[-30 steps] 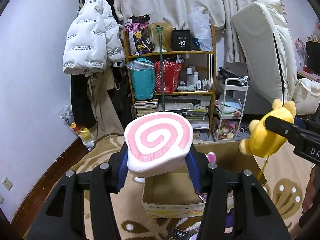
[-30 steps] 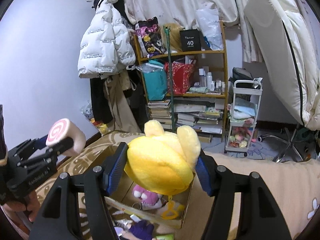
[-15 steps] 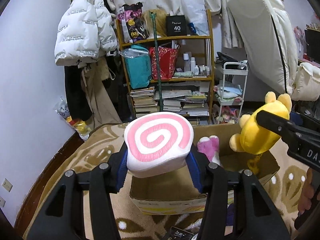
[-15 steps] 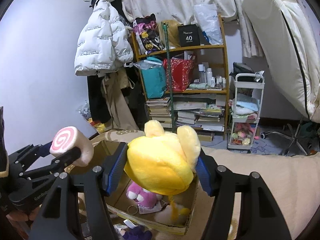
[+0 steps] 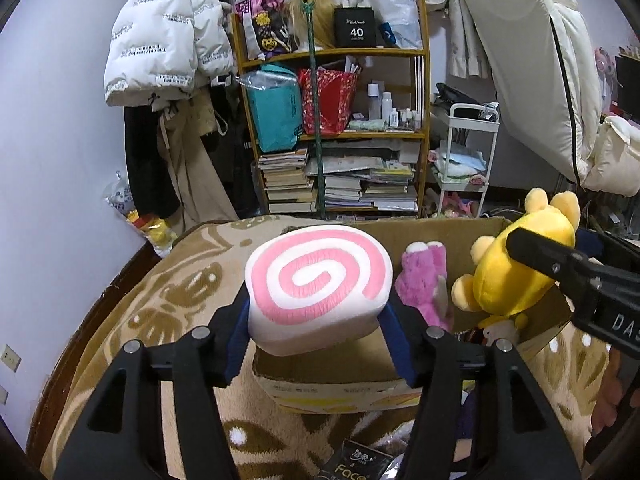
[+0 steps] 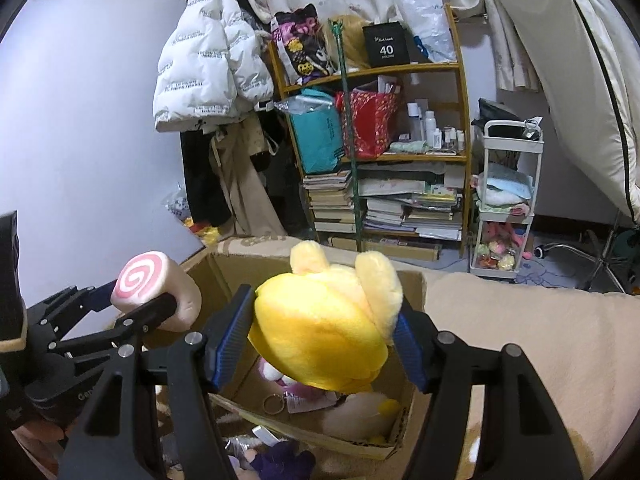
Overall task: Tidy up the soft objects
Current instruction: 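Carry the cake cushion over the box while the right tool carries the yellow plush there, then release the cake cushion into the box while the right tool releases the yellow plush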
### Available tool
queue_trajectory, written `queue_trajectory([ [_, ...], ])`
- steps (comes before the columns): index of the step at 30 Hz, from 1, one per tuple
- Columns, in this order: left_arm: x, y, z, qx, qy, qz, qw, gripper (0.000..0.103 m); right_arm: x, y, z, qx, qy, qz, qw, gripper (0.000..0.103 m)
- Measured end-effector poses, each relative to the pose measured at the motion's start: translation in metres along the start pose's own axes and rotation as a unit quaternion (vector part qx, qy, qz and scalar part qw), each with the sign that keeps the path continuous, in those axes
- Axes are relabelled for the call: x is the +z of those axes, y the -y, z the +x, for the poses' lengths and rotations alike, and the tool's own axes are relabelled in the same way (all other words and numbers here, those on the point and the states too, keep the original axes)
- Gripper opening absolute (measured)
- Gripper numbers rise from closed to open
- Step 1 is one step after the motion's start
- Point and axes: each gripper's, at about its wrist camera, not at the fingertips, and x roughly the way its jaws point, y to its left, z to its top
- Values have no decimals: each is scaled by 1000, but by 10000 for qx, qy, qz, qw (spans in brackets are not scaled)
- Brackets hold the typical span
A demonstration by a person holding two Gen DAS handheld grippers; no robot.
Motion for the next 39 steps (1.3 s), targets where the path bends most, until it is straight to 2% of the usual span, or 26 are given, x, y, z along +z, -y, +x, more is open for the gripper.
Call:
queue_trajectory([
  [9, -5, 3, -3, 68, -103, 120, 9999, 66, -6, -3, -1, -127, -170, -104, 9997, 73],
  [13, -5, 3, -7, 24, -67, 105, 9999, 75, -5, 2, -7, -120, -157, 5, 9998, 74],
  [16, -4, 2, -14, 2, 68, 81, 9999, 85, -1, 6, -12, -117, -107, 89, 9998, 85],
  [20, -3, -2, -21, -22, 109, 0, 9999, 93, 1, 9, -19, -139, -55, 126, 9998, 86],
  [22, -3, -7, -24, -92, 32, -124, 9999, 93, 1, 10, -20, -130, -107, 164, 9997, 100],
  [23, -3, -9, -26, -106, -2, -171, 9998, 93, 1, 11, -22, -111, -131, 218, 9996, 103],
  [28, -4, -18, -41, -243, -71, -205, 9995, 98, 0, 8, -36, -108, -112, 207, 9997, 103],
  [39, -11, -32, -97, 21, 14, -156, 9999, 100, -2, -10, -77, -88, -128, 105, 9998, 103],
])
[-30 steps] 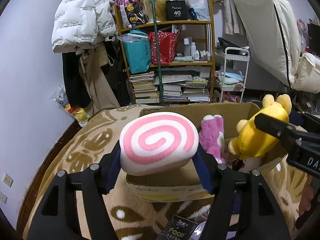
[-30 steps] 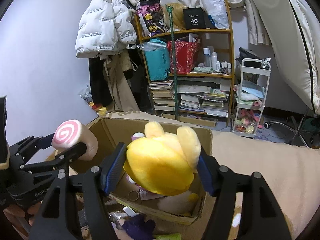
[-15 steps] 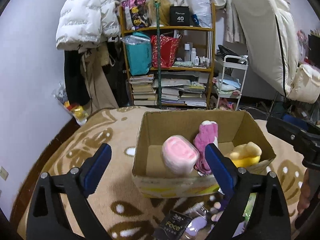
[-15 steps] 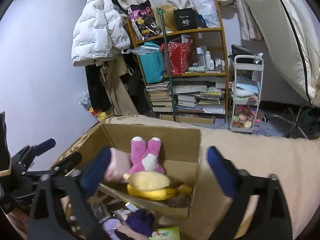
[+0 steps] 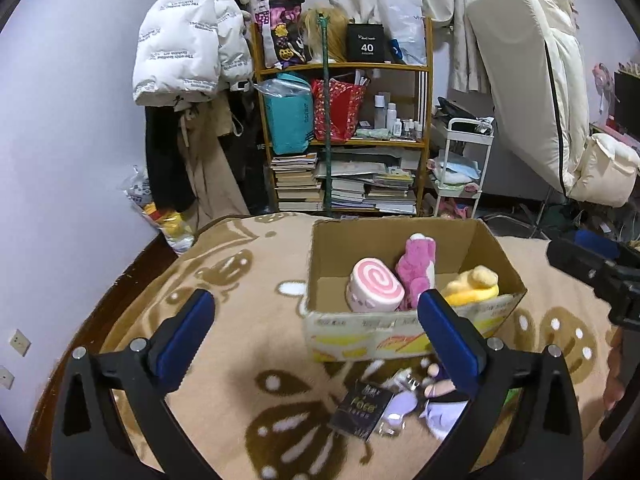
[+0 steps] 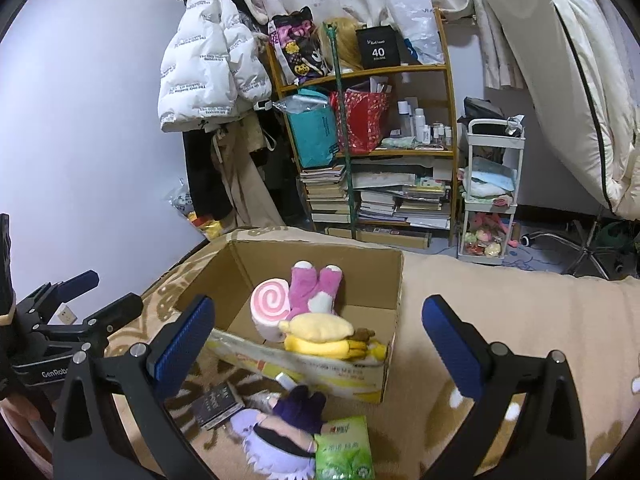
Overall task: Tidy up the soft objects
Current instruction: 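Release the cake cushion into the box while the right tool releases the yellow plush, then lower both tools toward the tissue packs lying beside the box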
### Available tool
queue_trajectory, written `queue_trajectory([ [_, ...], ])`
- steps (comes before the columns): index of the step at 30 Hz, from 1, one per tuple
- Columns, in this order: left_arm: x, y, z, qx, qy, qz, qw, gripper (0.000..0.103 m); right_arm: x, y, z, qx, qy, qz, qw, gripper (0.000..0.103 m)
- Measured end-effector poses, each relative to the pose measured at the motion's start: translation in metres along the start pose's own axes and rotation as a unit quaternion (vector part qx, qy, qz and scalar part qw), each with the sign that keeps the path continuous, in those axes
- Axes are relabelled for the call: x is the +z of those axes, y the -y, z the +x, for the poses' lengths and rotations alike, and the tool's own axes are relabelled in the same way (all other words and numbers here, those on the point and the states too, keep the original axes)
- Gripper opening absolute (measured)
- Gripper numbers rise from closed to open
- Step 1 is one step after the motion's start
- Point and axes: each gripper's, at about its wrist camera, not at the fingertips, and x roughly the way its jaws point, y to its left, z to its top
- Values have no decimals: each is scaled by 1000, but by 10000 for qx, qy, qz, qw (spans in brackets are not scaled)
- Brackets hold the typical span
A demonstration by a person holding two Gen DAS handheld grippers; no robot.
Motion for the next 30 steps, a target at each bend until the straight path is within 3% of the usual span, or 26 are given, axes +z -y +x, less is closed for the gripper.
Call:
queue_trajectory([
  [10, -14, -2, -41, 129, 91, 131, 9998, 100, -16, -5, -41, -41, -1, -3, 10000, 103],
  [15, -21, 1, -45, 91, -44, 188, 9998, 100, -26, -8, -52, -75, 1, -58, 10000, 103],
  [22, -31, -3, -33, 84, -254, 101, 9996, 100, -34, -14, -55, -210, 31, -205, 9996, 103],
  [30, -41, -5, 0, 76, -715, 130, 9973, 100, -48, -11, -36, -343, -249, -208, 9989, 103],
])
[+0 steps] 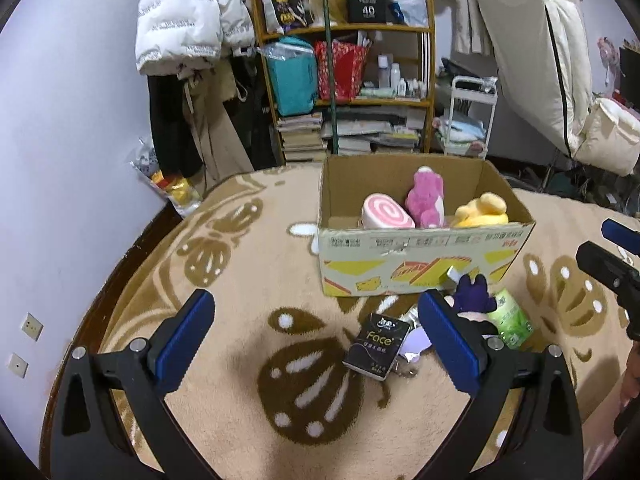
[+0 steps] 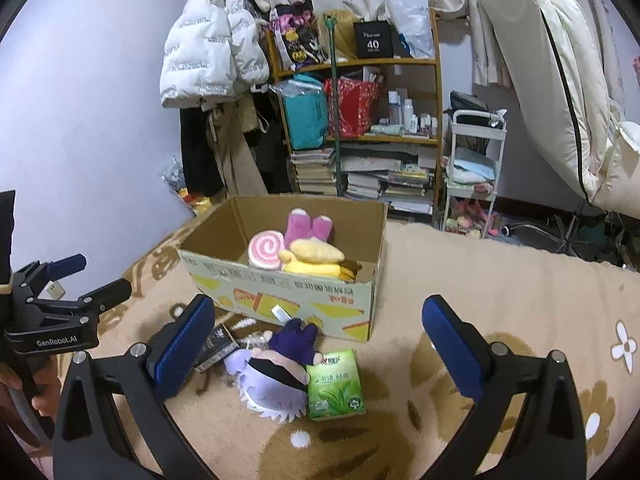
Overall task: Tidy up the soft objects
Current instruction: 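Lower both tools toward the tissue packs lying beside the box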
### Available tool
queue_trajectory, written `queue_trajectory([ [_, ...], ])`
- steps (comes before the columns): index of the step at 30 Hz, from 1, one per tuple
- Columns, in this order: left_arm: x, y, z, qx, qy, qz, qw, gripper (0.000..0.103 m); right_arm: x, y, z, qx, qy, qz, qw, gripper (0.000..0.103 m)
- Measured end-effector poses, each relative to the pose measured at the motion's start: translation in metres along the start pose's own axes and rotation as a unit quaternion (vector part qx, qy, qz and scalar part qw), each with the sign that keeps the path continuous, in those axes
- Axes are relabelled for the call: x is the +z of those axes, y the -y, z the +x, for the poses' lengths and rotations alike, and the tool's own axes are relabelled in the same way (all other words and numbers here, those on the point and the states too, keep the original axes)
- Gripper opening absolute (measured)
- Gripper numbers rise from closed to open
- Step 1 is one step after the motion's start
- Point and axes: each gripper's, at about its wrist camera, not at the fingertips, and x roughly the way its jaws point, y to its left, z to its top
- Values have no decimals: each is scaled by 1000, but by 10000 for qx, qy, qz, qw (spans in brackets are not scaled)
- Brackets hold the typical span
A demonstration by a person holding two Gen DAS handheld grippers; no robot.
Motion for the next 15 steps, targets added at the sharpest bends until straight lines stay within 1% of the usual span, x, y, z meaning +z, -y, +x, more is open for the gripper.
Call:
queue_trajectory([
  [8, 0, 8, 34, -133, -515, 41, 9986, 100, -12, 9, 33, -137, -443, 10, 9989, 103],
  [12, -3, 11, 55, -198, -868, 53, 9960, 100, -18, 14, 51, -221, -773, 23, 9968, 103],
  [15, -8, 16, 70, -164, -1161, 152, 9930, 100, -25, 17, 65, -275, -1018, 76, 9944, 102],
])
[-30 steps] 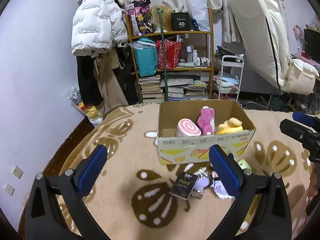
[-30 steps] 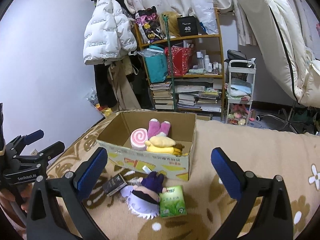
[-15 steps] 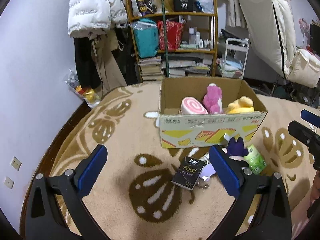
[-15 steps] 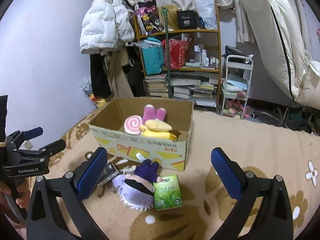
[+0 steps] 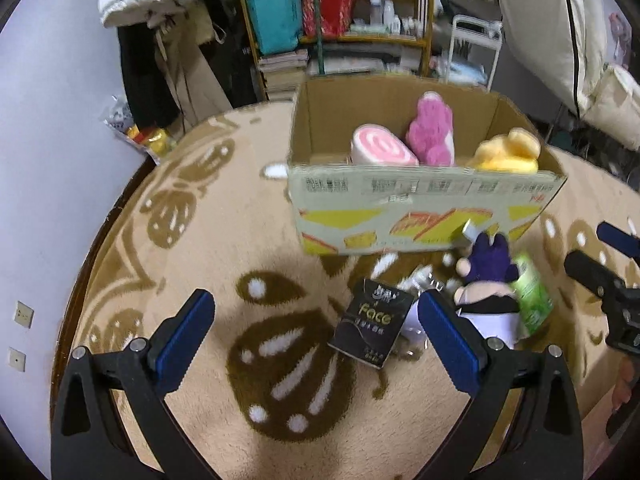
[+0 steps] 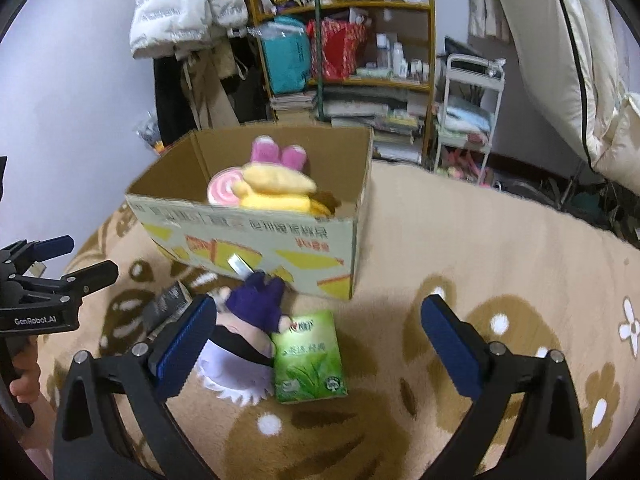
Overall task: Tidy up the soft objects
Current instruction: 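Lower both tools toward the tissue packs lying beside the box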
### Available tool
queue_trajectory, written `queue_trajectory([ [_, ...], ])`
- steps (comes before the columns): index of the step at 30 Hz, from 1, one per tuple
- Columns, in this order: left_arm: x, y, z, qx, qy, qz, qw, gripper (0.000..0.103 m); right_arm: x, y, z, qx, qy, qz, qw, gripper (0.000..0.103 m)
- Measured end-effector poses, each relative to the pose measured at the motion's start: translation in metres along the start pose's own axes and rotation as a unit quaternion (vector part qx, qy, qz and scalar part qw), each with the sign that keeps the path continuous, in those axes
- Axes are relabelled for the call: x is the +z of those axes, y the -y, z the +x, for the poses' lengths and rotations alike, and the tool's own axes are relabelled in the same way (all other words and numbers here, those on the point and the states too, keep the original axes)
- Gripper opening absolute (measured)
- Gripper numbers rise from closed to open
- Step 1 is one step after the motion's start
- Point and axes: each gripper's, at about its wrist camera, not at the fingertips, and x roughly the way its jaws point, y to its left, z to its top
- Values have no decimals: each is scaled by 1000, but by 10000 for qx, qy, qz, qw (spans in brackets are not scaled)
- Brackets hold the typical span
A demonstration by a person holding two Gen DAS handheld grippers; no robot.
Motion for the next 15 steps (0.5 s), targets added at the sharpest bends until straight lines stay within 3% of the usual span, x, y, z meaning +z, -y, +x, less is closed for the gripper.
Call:
queue_trajectory([
  [11, -10, 9, 44, -198, -753, 198, 9968, 100, -14, -1, 56, 35, -910, -144, 9957, 93],
  [15, -13, 13, 58, -352, -974, 223, 9944, 100, -20, -4, 61, 177, -1000, -259, 9945, 91],
])
